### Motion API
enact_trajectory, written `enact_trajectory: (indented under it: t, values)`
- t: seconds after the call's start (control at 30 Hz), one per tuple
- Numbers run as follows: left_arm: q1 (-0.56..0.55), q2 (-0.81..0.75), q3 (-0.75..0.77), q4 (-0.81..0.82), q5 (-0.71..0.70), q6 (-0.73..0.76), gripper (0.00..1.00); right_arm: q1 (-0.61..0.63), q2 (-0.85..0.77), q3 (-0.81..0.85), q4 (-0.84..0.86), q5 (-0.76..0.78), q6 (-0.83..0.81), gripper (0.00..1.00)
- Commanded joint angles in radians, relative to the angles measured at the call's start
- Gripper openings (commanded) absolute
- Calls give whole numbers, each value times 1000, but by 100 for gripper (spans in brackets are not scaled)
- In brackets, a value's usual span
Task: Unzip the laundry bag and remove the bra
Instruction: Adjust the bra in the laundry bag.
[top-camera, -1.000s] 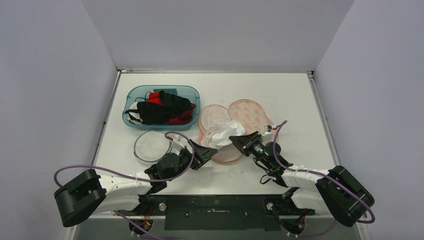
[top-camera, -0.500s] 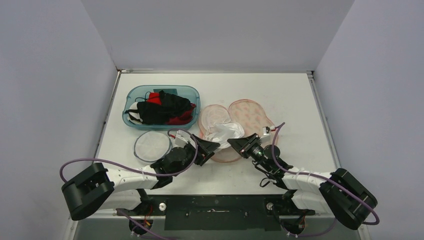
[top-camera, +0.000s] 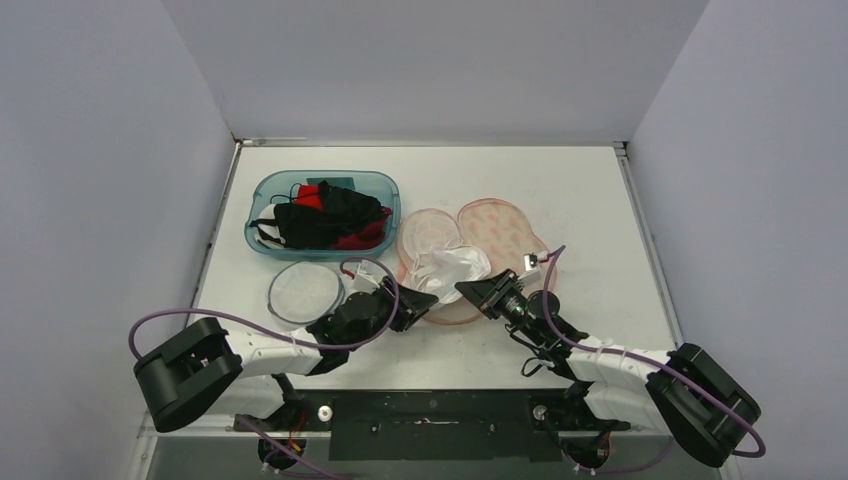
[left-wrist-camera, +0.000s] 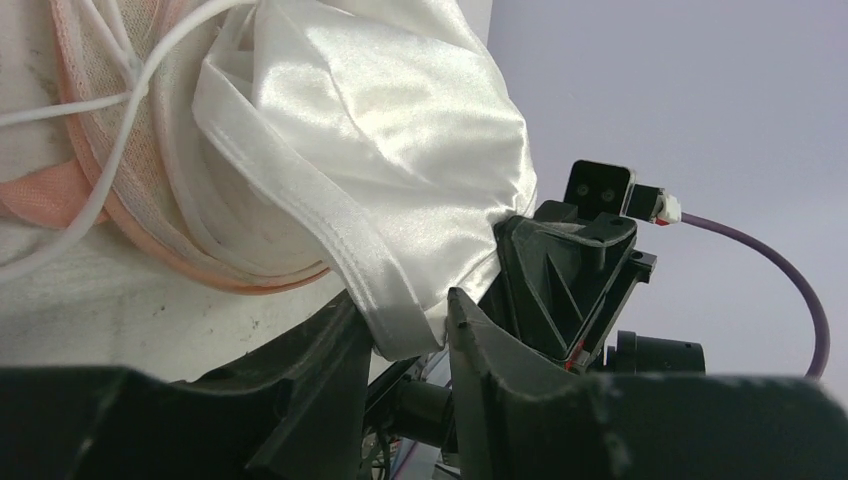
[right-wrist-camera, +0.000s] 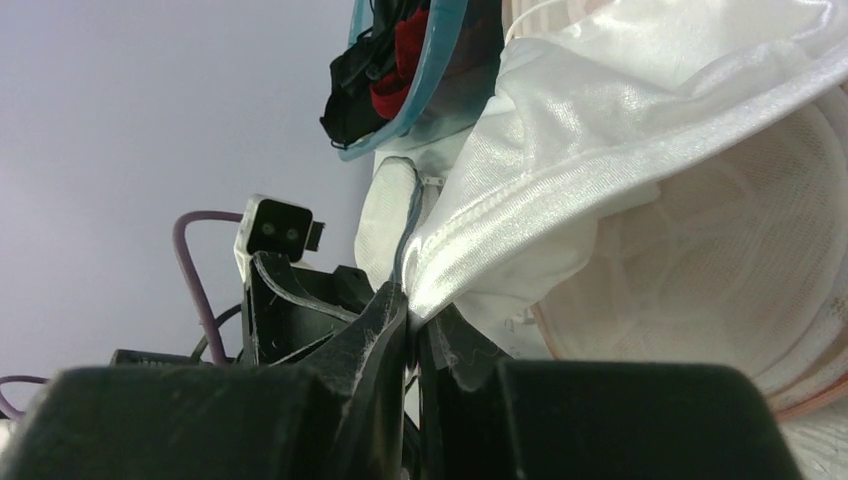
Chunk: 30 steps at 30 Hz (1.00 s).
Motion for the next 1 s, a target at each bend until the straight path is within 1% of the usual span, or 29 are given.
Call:
enact_trajectory:
  t: [0.0,0.03,0.1,0.13,0.17,0.2,0.27,0.3,0.33,0.37,0.4,0.47,0.5,0.57,0.63,0.7,0.8,0.97]
  values:
    - [9,-3,46,40,13,28,28,28,-13,27,15,10,-54,5]
    - [9,-5,47,41,16,31,25,33,-13,28,10,10,-61,5]
    - [14,-7,45,42,21,39,16,40,-14,37,-7,12,-77,5]
    - [16,-9,44,42,24,43,10,45,-18,42,-23,14,-86,6]
    - [19,-18,39,39,25,49,3,48,-23,50,-44,14,-99,10]
    - [25,-28,36,27,28,56,0,51,-32,60,-73,17,-114,19]
    - [44,-71,34,-34,31,87,0,57,-57,87,-162,20,-153,43]
    - [56,-104,36,-85,30,109,0,59,-76,108,-229,30,-179,53]
    - [69,-137,43,-137,27,144,0,61,-95,132,-296,41,-210,61]
    - [80,-175,57,-234,23,180,0,62,-111,165,-359,46,-252,69]
    - [94,-210,78,-318,19,229,0,61,-122,194,-422,50,-282,74]
    - [117,-265,126,-456,5,329,0,63,-135,245,-532,54,-345,84]
    - [129,-283,155,-520,5,385,0,64,-140,263,-577,62,-369,87]
    - [142,-307,216,-637,-9,498,0,65,-159,290,-664,87,-412,88]
    - [151,-318,262,-740,-22,579,0,64,-175,297,-703,113,-433,88]
    - [162,-323,292,-805,-28,641,0,62,-185,299,-727,149,-444,88]
    - [169,-320,337,-885,-47,708,0,58,-185,295,-739,191,-438,86]
    - [170,-322,381,-959,-99,793,0,40,-149,253,-669,195,-417,84]
